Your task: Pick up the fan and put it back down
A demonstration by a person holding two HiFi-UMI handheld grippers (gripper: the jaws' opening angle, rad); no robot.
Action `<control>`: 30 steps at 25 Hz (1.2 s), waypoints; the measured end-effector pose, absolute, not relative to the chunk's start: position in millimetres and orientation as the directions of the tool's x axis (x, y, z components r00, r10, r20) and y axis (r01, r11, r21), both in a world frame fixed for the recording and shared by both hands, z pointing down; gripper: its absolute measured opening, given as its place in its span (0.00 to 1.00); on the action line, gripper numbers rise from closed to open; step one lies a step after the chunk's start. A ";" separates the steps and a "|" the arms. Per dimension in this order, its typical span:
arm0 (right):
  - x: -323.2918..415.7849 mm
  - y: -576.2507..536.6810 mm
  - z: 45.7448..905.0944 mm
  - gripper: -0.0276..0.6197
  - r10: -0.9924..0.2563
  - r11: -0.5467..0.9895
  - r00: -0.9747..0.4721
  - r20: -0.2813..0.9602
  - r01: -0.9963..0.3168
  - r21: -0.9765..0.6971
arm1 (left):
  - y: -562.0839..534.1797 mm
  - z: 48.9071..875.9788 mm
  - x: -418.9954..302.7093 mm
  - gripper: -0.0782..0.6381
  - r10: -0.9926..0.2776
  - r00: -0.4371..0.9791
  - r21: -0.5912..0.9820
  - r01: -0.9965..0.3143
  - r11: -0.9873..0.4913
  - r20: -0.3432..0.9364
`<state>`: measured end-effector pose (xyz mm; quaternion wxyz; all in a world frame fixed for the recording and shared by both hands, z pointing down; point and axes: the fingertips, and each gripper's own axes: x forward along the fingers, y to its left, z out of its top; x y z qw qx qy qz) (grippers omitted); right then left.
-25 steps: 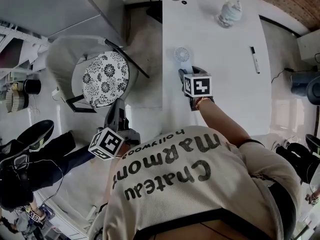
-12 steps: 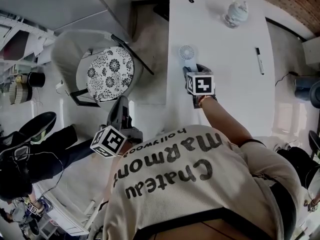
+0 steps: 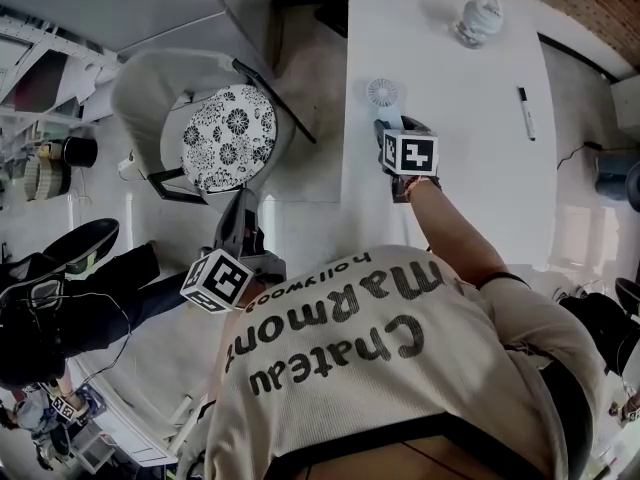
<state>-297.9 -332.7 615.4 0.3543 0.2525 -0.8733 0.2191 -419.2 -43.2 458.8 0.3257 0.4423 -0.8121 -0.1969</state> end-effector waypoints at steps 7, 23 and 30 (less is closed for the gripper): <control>-292.7 -323.0 615.4 0.44 -0.303 0.768 -0.618 0.725 -0.609 -0.198 | -26.1 454.7 -416.8 0.11 -0.854 -0.394 0.615 -0.594 0.518 0.339; -224.0 -235.1 583.8 0.43 -0.273 0.658 -0.644 0.715 -0.667 -0.350 | -3.8 434.6 -374.2 0.11 -0.931 -0.254 0.645 -0.671 0.365 0.262; -189.9 -191.3 545.8 0.40 -0.331 0.612 -0.711 0.620 -0.662 -0.433 | 10.3 422.3 -339.8 0.11 -0.962 -0.165 0.653 -0.709 0.268 0.216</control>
